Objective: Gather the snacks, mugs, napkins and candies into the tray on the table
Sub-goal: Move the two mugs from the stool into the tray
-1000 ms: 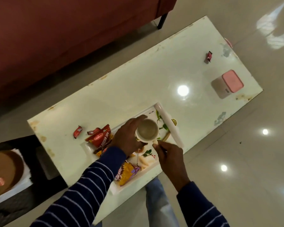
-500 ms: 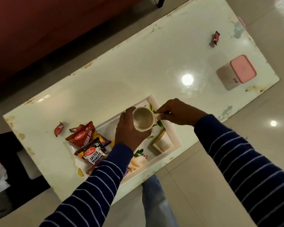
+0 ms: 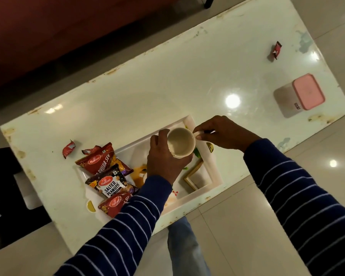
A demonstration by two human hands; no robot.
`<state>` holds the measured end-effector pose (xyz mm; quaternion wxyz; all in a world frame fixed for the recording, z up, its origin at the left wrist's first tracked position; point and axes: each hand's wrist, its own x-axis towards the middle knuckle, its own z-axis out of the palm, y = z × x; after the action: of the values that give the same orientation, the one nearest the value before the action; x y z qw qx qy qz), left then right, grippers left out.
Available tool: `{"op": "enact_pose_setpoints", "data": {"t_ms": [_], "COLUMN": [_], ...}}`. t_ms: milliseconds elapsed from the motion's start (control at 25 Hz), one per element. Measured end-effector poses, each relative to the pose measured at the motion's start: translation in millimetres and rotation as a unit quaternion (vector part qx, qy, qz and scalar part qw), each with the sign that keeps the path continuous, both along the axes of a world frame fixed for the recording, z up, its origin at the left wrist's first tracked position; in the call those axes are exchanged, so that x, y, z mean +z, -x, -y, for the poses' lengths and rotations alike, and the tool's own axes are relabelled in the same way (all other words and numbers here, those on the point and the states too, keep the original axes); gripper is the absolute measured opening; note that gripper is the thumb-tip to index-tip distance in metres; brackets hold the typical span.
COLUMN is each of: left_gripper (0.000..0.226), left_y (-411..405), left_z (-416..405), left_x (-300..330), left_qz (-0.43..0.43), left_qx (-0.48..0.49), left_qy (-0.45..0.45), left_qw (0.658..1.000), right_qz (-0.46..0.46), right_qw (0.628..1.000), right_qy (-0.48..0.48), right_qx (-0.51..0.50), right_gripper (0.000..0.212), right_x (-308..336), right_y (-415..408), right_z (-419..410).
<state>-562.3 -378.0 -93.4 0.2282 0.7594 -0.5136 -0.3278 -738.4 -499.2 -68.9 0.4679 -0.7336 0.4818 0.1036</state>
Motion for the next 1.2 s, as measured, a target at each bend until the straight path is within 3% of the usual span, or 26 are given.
{"op": "enact_pose_setpoints", "data": {"t_ms": [160, 280, 440, 600, 680, 800, 1000, 1200], "left_gripper": [0.122, 0.103, 0.076, 0.064, 0.062, 0.069, 0.081, 0.116], "left_y": [-21.2, -62.7, -169.5, -294.4, -354.5, -442.1, -597.0, -664.4], "left_z": [-15.7, -50.3, -113.4, -176.2, -202.6, -228.2, -240.2, -220.8], "left_x": [21.6, 51.6, 95.4, 126.8, 142.4, 167.0, 170.5, 116.2], "left_qz": [-0.097, -0.108, -0.055, 0.029, 0.069, 0.132, 0.232, 0.180], "left_qx": [-0.004, -0.067, -0.038, 0.024, 0.052, 0.071, -0.019, -0.118], "left_qy": [-0.042, 0.004, 0.029, 0.017, 0.011, -0.006, -0.047, -0.125], "left_qw": [0.994, 0.992, 0.997, 0.999, 0.996, 0.989, 0.971, 0.969], "right_qz": [-0.085, -0.032, 0.059, 0.127, 0.147, 0.176, 0.204, 0.175], "right_qw": [0.987, 0.964, 0.965, 0.971, 0.972, 0.973, 0.970, 0.971], "right_qy": [0.116, 0.201, 0.104, 0.032, 0.013, -0.007, -0.035, -0.076], "right_qx": [-0.075, -0.172, -0.235, -0.200, -0.182, -0.151, -0.132, -0.144], "right_gripper": [0.047, 0.044, 0.039, 0.031, 0.039, 0.056, 0.036, 0.038], "right_x": [17.6, 49.1, 76.9, 77.7, 80.3, 95.7, 95.6, 69.8], "right_y": [-5.6, -33.9, -132.3, -250.3, -311.6, -399.0, -522.6, -609.1], "right_z": [-24.5, -76.6, -165.1, -238.6, -266.0, -290.4, -310.4, -321.8]}}
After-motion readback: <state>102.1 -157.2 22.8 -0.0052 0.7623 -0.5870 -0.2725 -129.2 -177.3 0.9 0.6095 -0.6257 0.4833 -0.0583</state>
